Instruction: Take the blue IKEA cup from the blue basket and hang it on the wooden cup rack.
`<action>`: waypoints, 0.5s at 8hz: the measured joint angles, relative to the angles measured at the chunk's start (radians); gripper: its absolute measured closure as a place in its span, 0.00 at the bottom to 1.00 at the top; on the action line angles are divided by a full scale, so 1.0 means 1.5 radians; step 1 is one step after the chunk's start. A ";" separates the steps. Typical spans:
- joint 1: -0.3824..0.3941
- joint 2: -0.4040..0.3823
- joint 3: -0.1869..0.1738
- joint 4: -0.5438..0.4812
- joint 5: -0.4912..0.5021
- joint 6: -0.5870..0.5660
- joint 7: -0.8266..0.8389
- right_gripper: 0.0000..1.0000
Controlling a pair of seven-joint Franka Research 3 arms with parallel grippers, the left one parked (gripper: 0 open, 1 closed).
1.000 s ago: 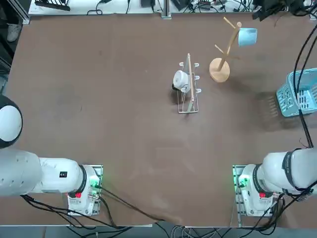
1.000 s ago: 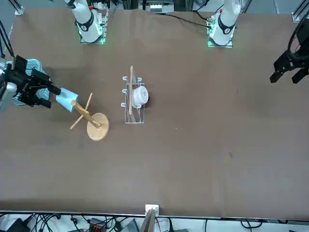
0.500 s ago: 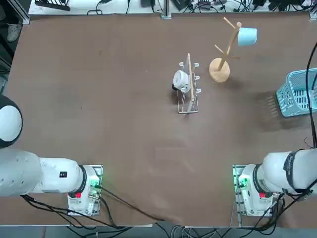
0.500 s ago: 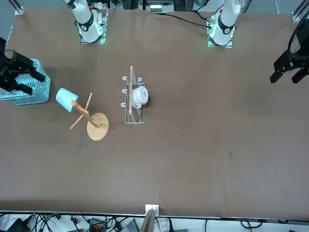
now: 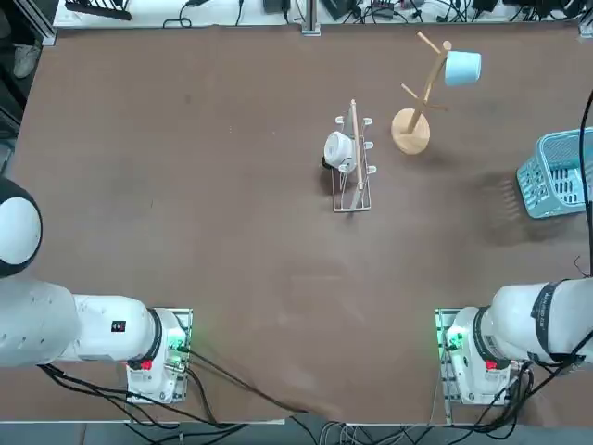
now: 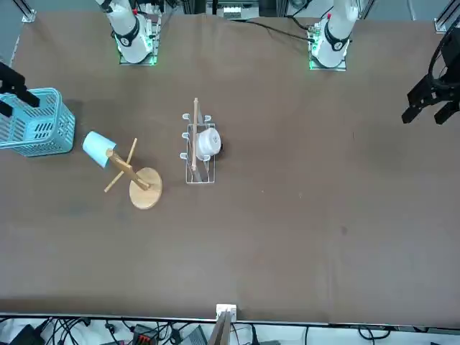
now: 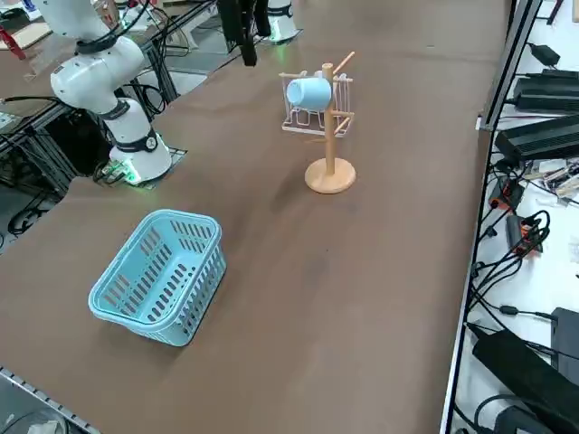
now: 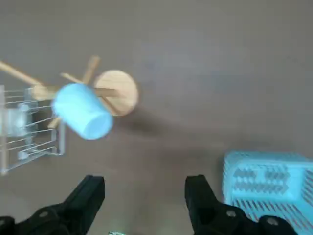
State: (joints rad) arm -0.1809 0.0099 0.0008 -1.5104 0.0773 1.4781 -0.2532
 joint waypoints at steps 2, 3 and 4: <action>0.003 0.008 0.006 0.000 -0.034 -0.013 0.103 0.00; 0.010 0.012 0.007 0.000 -0.045 -0.013 0.135 0.00; 0.021 0.015 0.008 0.000 -0.060 -0.012 0.163 0.00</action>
State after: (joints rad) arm -0.1488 0.0323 0.0133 -1.5103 -0.0130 1.4597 -0.0086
